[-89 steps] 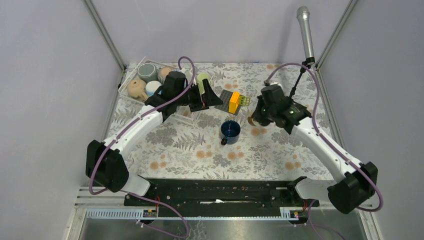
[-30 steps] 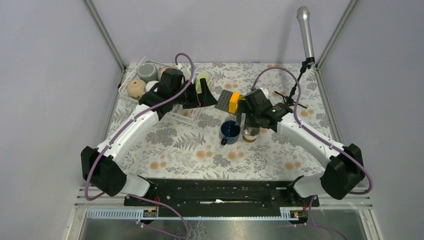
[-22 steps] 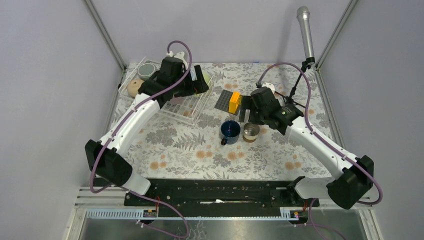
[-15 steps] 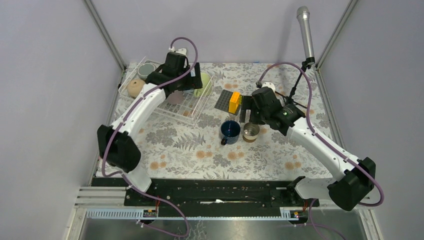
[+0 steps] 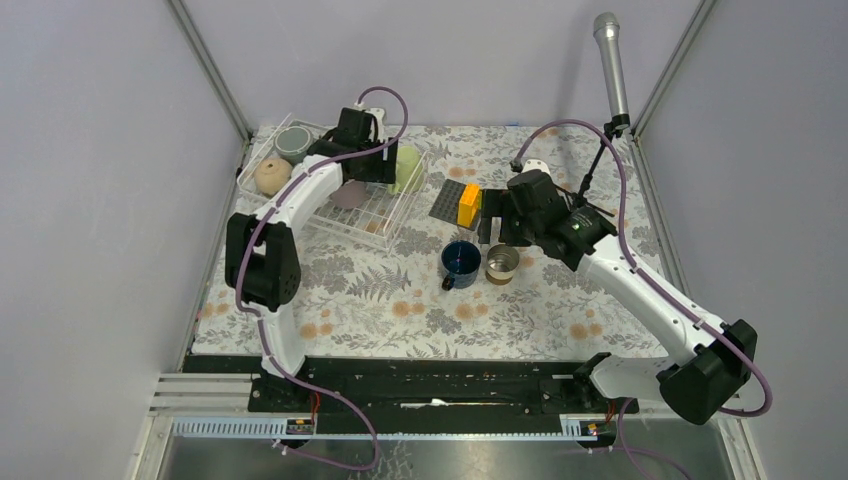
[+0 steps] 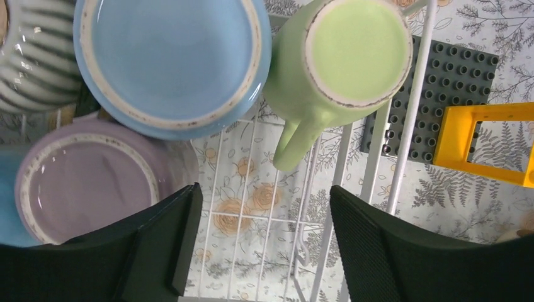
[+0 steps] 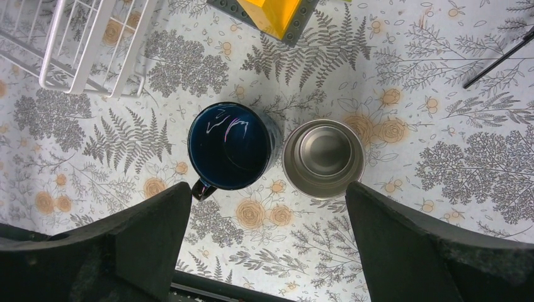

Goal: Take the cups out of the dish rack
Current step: Unload the cup from the dish rack.

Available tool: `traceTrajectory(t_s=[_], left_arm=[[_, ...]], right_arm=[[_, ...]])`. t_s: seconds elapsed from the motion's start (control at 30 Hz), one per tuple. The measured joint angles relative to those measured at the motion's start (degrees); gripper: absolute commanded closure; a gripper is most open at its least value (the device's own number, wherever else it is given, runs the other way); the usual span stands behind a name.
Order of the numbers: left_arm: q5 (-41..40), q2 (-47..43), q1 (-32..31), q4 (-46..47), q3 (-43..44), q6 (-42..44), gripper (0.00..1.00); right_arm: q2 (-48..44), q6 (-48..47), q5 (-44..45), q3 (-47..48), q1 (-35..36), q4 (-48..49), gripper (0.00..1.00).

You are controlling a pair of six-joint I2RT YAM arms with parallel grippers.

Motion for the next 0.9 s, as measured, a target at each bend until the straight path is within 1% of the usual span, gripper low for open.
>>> traceTrajectory(t_s=[0.2,0.3,0.37,0.6,0.73,0.77,0.9], left_arm=[[3.61,1.51,0.35,1.11,1.18,4.42,0.32],[4.74,3.5,0.28,1.29,2.49,6.29,0.34],[5.03,4.83,0.37,1.38,3.15,7.21,0.37],[7.43,8.09,1.2,1.57,3.45,11.45,0.41],[9.35,8.74,1.29,2.23,3.48,13.09,0.45],[9.75,8.87,1.29,2.38,3.54,13.29,0.47],[11.47,10.05,1.25,3.17,4.46,14.23,0.5]], right_arm=[[-0.15,-0.13,-0.68,0.0,0.0,-0.07,0.0],[-0.15,-0.11,-0.83,0.31,0.0,-0.42,0.0],[-0.15,-0.13,-0.83,0.68,0.0,-0.76,0.0],[-0.11,-0.13,-0.9,0.9,0.0,-1.27,0.0],[0.04,-0.13,-0.96,0.9,0.0,-1.27,0.0],[0.09,-0.13,-0.96,0.9,0.0,-1.27,0.0],[0.15,-0.13,-0.96,0.9,0.0,-1.27,0.0]])
